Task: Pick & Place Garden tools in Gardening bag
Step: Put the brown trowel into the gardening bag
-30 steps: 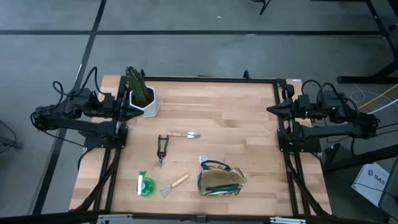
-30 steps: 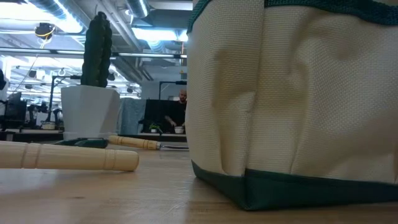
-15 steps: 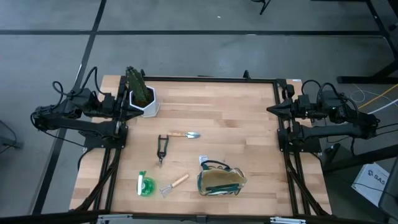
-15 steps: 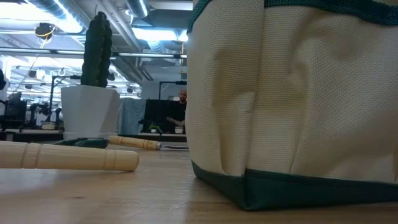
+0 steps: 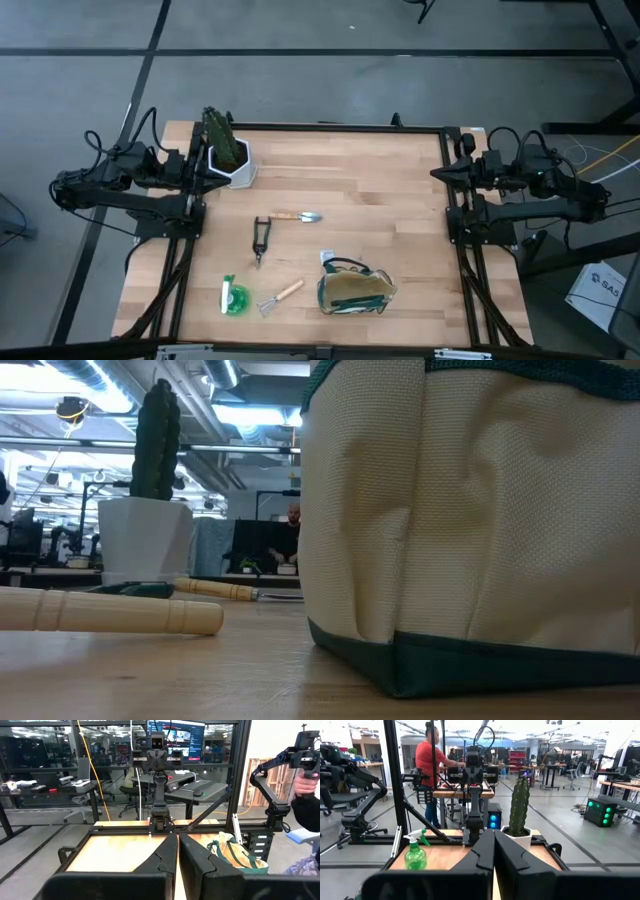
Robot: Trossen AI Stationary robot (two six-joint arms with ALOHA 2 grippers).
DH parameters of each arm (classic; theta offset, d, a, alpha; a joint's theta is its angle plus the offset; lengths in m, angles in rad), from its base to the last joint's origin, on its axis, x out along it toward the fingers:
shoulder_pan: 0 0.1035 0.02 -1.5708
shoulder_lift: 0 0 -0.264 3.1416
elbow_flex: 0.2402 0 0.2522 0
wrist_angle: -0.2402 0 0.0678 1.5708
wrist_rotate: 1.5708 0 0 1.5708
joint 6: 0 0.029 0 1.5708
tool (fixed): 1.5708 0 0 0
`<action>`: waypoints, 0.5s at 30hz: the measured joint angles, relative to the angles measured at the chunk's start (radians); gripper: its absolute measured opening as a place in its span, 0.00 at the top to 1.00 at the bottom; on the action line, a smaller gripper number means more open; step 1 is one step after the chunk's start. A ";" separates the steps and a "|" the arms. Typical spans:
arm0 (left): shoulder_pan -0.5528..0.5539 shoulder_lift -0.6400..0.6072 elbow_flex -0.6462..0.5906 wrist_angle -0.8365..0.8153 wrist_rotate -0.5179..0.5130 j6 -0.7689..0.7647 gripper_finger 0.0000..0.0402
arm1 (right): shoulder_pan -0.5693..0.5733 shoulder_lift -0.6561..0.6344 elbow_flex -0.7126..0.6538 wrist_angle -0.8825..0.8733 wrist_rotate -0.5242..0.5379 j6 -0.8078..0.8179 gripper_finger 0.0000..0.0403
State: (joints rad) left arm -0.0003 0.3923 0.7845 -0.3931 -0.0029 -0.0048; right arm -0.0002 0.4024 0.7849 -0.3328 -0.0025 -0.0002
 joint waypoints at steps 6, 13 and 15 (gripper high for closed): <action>0.000 0.000 0.000 0.000 0.000 0.000 0.98 | 0.000 0.081 0.000 0.033 0.000 -0.015 0.98; 0.000 0.000 0.000 0.000 0.000 0.000 0.97 | 0.000 0.277 0.000 0.105 0.000 -0.035 0.98; 0.000 0.000 0.000 0.000 0.000 0.000 0.97 | 0.000 0.335 0.000 0.147 0.001 -0.064 0.98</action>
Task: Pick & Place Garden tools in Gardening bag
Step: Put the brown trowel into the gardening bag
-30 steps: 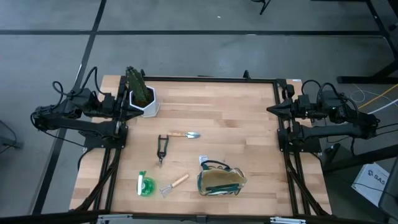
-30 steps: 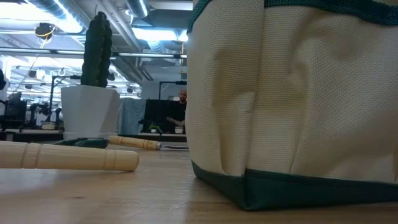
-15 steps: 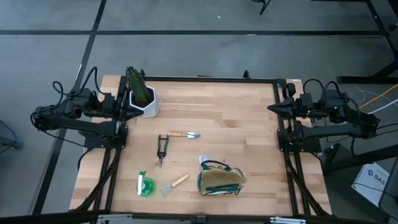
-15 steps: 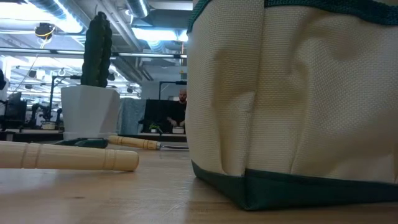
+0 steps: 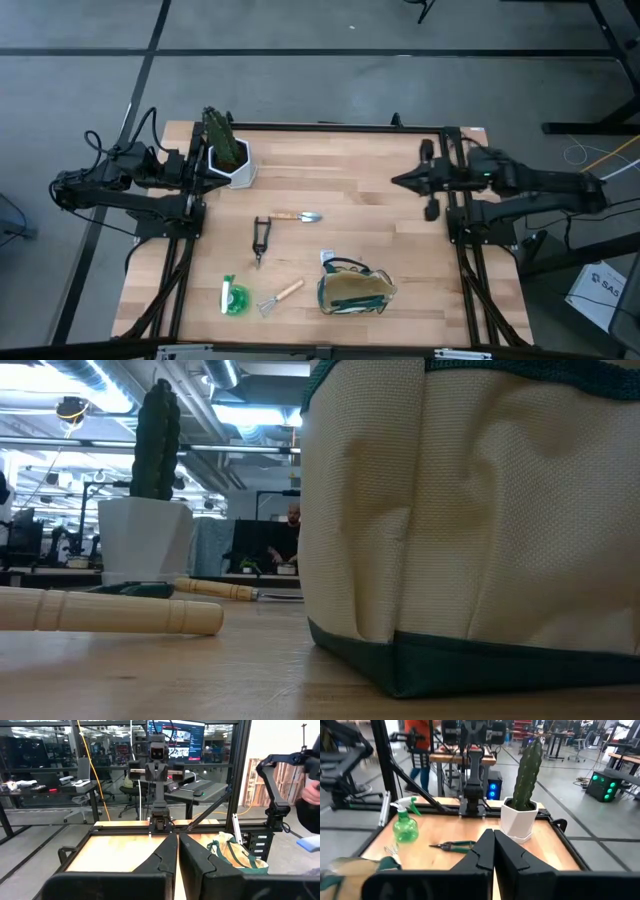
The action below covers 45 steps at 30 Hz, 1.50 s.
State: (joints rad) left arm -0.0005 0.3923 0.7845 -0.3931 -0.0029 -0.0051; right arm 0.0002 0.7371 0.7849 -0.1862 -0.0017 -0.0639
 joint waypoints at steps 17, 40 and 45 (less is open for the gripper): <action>0.000 0.000 0.000 0.000 0.000 0.000 0.97 | 0.000 0.383 0.001 0.440 -0.004 -0.074 0.98; 0.000 0.000 0.000 0.000 0.000 0.000 0.97 | 0.002 0.830 0.322 0.320 -0.026 -0.101 0.94; 0.000 0.000 0.000 0.000 0.000 0.000 0.97 | 0.002 0.909 0.322 0.378 -0.026 -0.101 0.87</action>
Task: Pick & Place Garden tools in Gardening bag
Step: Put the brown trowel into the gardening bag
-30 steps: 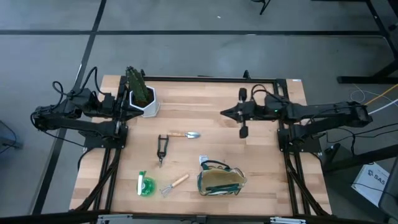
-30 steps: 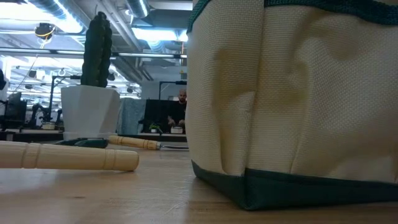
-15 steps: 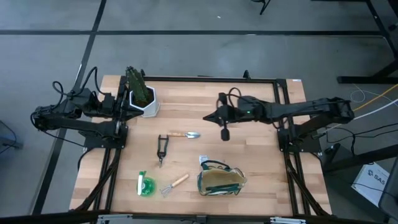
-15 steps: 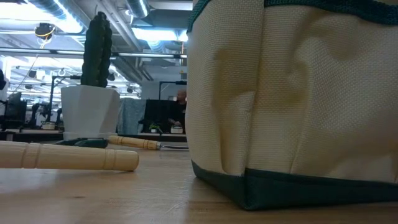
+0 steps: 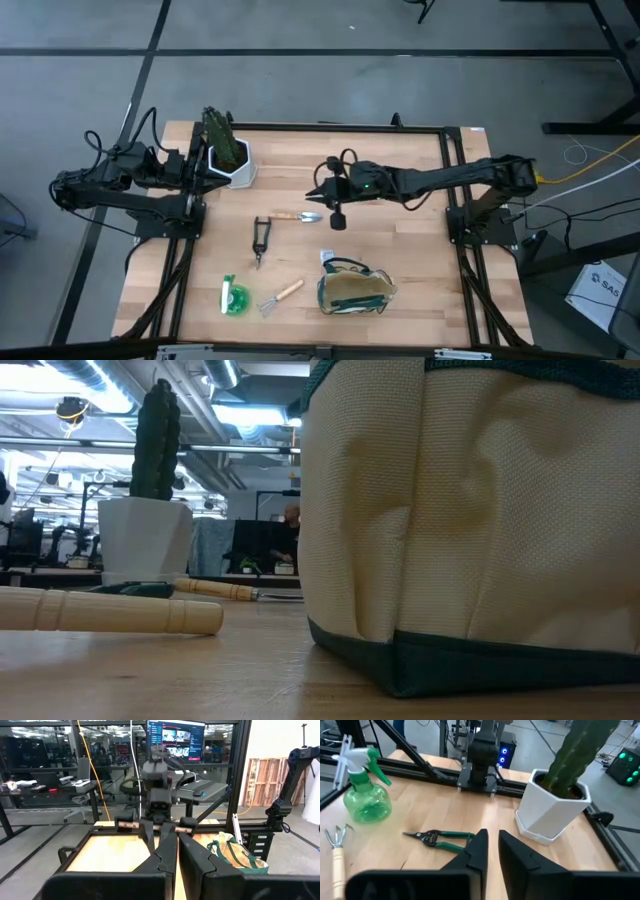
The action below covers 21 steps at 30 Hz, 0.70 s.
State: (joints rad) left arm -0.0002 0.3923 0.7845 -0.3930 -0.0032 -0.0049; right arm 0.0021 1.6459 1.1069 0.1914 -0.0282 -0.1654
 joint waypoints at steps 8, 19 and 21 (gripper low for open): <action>0.000 0.000 0.000 0.000 0.000 0.000 0.98 | 0.000 0.114 0.000 0.054 -0.002 0.000 0.70; 0.000 0.000 0.000 0.000 0.000 0.000 0.98 | -0.002 0.148 0.000 0.082 -0.001 0.073 0.64; 0.000 0.000 0.000 0.000 0.000 0.000 0.97 | -0.002 0.148 0.000 0.084 0.005 0.085 0.64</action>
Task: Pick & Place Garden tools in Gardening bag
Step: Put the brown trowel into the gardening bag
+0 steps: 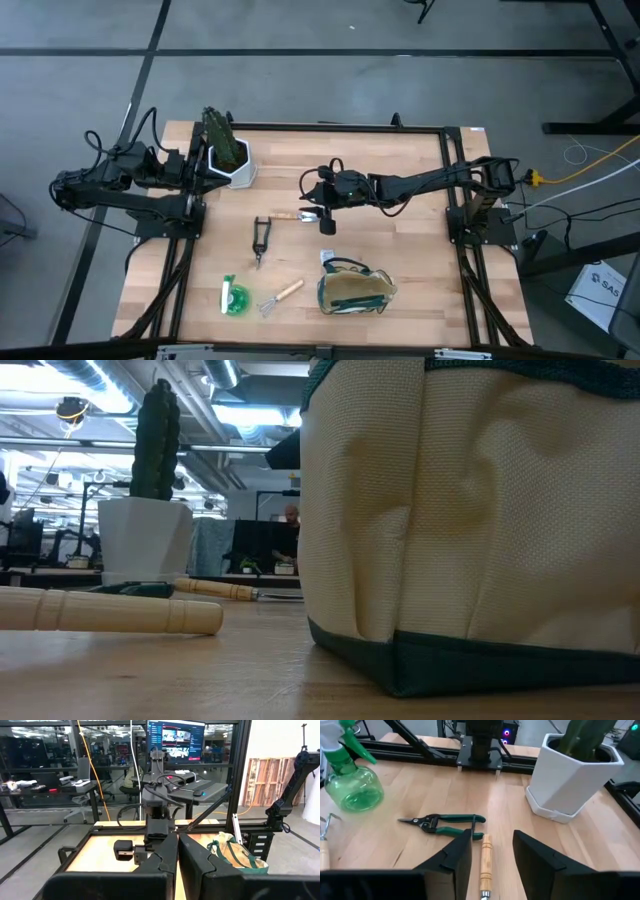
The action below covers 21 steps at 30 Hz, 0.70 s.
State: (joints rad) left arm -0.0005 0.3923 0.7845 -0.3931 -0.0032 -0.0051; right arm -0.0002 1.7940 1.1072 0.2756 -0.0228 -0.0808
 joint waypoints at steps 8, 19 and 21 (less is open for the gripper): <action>0.000 0.000 0.000 0.000 0.000 0.000 0.97 | -0.025 0.000 0.021 -0.024 0.049 0.030 0.59; 0.000 0.000 0.000 0.000 0.000 0.000 0.97 | -0.034 0.000 0.075 -0.098 0.048 0.029 0.47; 0.000 0.000 0.000 0.000 0.000 0.000 0.97 | -0.033 0.000 0.075 -0.098 0.048 0.029 0.46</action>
State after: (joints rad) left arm -0.0005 0.3923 0.7845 -0.3931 -0.0031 -0.0051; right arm -0.0334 1.7939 1.1824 0.1772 0.0252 -0.0517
